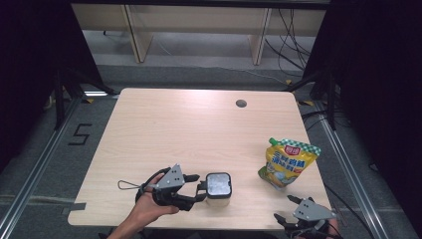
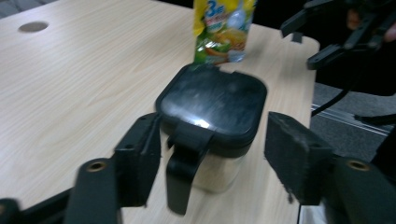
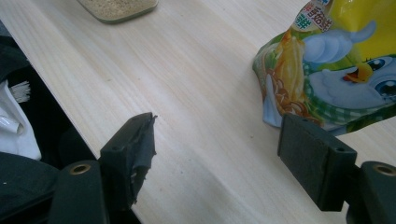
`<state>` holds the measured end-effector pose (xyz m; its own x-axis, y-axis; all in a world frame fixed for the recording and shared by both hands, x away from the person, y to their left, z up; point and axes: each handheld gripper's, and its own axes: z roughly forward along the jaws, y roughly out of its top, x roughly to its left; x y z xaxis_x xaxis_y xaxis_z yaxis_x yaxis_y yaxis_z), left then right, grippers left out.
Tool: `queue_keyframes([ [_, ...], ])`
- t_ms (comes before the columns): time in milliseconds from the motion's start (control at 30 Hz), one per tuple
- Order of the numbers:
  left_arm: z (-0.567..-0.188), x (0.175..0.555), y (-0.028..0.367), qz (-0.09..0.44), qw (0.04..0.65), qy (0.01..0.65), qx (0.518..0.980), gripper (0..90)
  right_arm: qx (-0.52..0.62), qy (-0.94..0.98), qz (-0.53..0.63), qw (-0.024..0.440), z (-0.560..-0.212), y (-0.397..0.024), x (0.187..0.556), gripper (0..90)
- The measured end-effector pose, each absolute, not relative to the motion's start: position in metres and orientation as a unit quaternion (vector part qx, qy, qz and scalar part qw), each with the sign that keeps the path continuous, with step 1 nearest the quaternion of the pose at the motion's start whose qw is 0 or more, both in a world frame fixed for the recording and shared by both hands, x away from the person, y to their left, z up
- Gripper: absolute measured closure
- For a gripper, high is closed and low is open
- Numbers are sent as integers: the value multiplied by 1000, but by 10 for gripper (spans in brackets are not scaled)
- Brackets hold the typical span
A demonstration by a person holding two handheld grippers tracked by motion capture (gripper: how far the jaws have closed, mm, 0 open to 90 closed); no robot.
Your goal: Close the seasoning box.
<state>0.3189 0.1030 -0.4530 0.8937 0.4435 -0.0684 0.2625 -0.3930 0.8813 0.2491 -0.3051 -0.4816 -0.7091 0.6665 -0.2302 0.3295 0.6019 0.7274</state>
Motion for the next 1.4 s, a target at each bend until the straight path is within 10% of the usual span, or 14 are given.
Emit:
queue_keyframes([
  [433, -474, 310, 132, 106, 480, 255, 832, 157, 295, 858, 341, 245, -482, -304, 248, 281],
  [1400, -503, 291, 147, 96, 442, 256, 854, 165, 286, 864, 339, 239, -484, -302, 248, 276],
])
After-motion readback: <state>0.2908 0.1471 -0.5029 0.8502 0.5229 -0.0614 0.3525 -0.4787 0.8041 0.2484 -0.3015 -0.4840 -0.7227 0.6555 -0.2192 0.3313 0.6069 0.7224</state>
